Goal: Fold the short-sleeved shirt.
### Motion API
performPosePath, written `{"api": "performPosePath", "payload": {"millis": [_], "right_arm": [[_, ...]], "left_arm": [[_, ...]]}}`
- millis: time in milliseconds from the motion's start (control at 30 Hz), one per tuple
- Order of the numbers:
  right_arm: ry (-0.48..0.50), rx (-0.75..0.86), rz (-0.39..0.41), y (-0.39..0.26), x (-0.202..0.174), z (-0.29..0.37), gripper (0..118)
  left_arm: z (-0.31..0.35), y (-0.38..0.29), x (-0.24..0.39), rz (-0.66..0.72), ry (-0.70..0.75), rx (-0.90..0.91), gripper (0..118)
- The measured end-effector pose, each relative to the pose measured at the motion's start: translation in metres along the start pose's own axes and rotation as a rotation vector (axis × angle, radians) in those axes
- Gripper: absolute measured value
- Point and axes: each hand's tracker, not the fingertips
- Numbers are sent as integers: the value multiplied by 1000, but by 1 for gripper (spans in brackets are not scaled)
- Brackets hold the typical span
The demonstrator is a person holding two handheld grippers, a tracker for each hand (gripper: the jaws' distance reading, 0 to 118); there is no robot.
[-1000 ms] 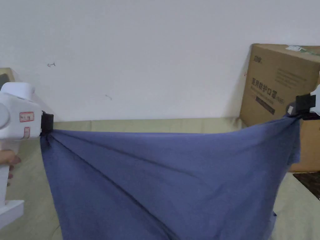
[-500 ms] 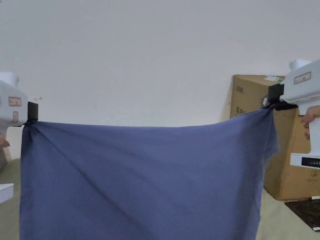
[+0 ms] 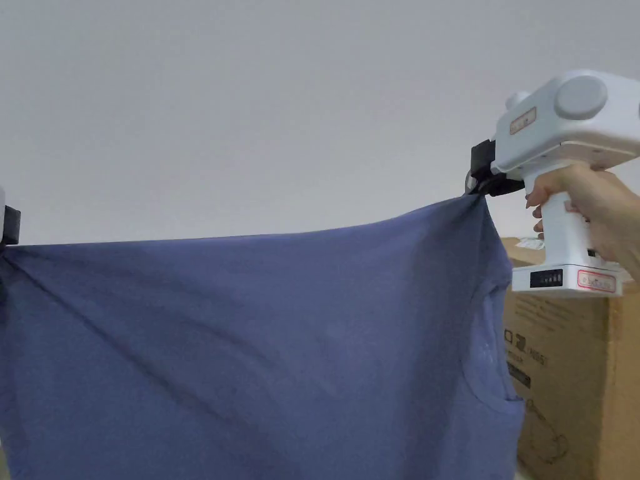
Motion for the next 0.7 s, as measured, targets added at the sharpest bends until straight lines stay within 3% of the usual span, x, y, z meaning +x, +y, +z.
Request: {"api": "performPosePath", "payload": {"millis": [133, 267, 300, 367, 533, 700], "right_arm": [[14, 44, -26, 18, -5, 6, 4], [3, 45, 35, 13, -12, 3, 4], [2, 46, 31, 7, -12, -1, 4], [0, 6, 25, -5, -9, -15, 4], [-50, -143, 50, -69, 4, -74, 4], [-114, -336, 12, -179, 27, -156, 4]], "left_arm": [[-9, 18, -8, 58, 1, 55, 2], [-12, 10, -7, 16, 28, 71, 2], [-24, 7, -12, 55, 6, 99, 2], [-41, -6, -8, 7, 21, 38, 2], [-84, -78, 11, -32, 34, -65, 2], [-150, -202, 46, -62, 32, -292, 2]]}}
